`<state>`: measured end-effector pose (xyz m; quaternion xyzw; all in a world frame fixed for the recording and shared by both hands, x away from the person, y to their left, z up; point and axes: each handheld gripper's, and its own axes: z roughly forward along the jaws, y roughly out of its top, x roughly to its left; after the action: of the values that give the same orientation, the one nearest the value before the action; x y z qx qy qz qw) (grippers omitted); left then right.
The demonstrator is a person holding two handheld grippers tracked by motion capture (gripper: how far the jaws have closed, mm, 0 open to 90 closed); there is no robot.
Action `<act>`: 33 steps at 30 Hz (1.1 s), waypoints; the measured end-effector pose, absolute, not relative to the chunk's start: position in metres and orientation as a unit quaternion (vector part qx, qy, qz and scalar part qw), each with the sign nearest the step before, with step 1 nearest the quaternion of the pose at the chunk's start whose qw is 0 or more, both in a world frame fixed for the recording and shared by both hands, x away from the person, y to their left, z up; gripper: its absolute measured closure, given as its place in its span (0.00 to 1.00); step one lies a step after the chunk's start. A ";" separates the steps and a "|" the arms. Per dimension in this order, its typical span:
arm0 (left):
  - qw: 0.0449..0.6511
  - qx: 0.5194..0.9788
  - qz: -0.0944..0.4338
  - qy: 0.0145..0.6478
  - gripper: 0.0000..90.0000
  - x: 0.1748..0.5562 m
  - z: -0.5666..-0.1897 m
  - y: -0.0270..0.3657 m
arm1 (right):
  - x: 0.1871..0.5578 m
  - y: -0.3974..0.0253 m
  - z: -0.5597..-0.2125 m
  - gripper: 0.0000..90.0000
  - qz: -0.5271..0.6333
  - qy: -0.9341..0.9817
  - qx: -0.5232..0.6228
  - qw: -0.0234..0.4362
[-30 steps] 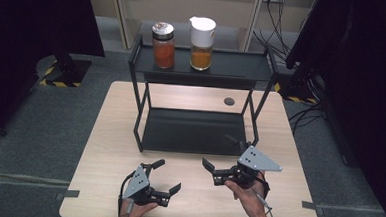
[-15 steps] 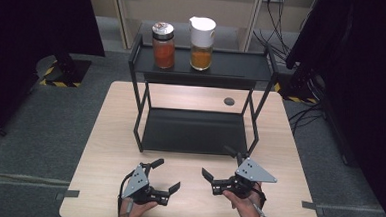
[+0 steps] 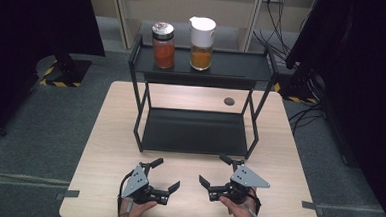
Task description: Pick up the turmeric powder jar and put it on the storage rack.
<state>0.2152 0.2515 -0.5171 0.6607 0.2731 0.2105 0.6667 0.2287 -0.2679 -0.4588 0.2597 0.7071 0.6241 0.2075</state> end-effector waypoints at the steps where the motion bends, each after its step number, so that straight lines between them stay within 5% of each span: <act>1: 0.667 0.660 0.211 0.273 0.03 0.215 -0.517 0.251 | 0.229 -0.268 -0.460 0.01 0.624 0.707 0.261 0.206; 33: 0.667 0.652 0.221 0.286 0.02 0.214 -0.519 0.253 | 0.232 -0.273 -0.483 0.01 0.621 0.700 0.301 0.184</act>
<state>0.2138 0.2529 -0.5187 0.6517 0.2856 0.2210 0.6670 0.2319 -0.2730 -0.4827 0.3015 0.7001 0.6206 0.1840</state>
